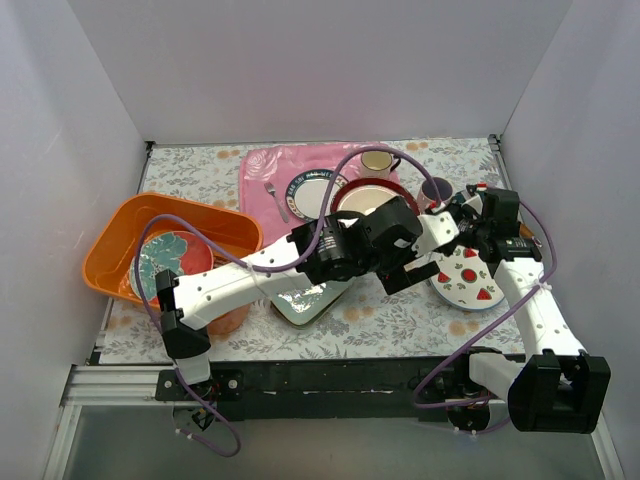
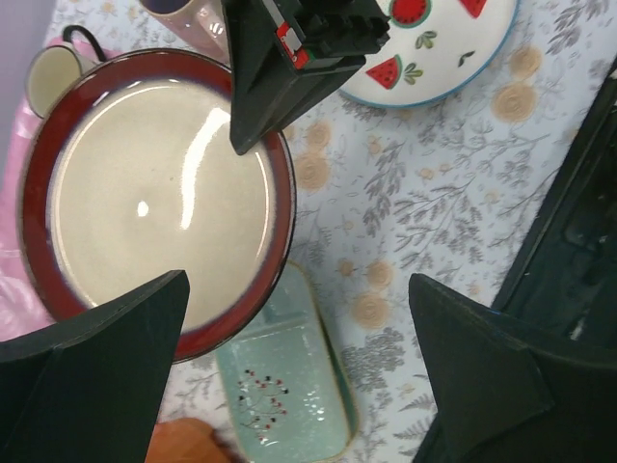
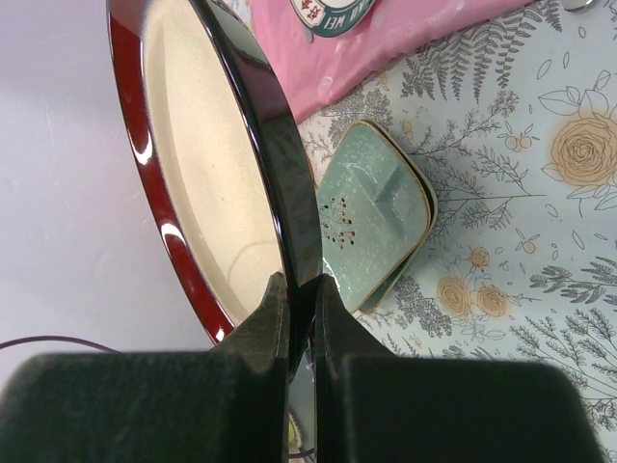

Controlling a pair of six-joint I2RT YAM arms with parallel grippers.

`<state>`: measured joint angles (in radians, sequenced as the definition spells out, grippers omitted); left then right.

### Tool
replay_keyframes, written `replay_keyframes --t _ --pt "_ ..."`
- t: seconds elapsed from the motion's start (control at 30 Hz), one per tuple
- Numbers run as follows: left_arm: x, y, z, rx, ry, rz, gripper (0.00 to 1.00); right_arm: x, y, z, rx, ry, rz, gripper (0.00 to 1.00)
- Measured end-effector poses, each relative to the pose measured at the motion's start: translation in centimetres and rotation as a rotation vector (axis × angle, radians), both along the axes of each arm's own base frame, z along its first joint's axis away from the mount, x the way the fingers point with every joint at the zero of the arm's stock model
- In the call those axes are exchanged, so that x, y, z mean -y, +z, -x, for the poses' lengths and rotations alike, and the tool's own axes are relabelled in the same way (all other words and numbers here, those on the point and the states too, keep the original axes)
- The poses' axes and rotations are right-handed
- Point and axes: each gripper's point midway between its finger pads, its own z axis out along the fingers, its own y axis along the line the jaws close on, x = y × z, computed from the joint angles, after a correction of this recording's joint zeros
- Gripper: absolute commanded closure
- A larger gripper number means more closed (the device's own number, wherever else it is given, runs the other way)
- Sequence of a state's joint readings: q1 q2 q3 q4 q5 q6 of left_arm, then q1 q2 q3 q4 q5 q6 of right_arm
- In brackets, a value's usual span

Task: Place the mixed dishes into the plastic bin
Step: Pick up the plate at the center of the board.

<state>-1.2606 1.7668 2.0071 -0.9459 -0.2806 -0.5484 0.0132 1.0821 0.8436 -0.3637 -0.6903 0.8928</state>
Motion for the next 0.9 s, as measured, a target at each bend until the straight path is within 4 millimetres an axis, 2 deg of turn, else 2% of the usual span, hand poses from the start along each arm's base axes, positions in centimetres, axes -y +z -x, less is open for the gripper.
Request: replay_keyframes --t 0.13,0.27,0.37,0.57,0.73,0.9 --pt "-0.4 -0.2 -0.6 0.117 -0.026 -0.092 0.02 0.1 -0.2 0.0 -0.011 -0.006 0.004 0.99" --pt "-0.7 -1.1 -1.6 0.182 -0.021 -0.17 0.02 0.1 -0.4 0.2 -0.025 -0.006 0.004 0.99" --pt "-0.8 -2.4 -2.1 0.21 -0.016 -0.229 0.02 0.1 -0.5 0.4 -0.038 -0.006 0.003 0.99" --pt "-0.4 -4.7 -1.8 0.249 -0.028 -0.319 0.02 0.0 -0.8 0.2 -0.07 -0.009 -0.007 0.99" --pt "-0.8 -6.8 -2.7 0.313 0.0 -0.413 0.02 -0.1 -0.6 0.1 -0.075 -0.009 -0.012 0.99" --pt "-0.3 -8.5 -4.0 0.367 0.032 -0.468 0.04 -0.1 -0.5 0.2 -0.076 -0.004 -0.017 0.99"
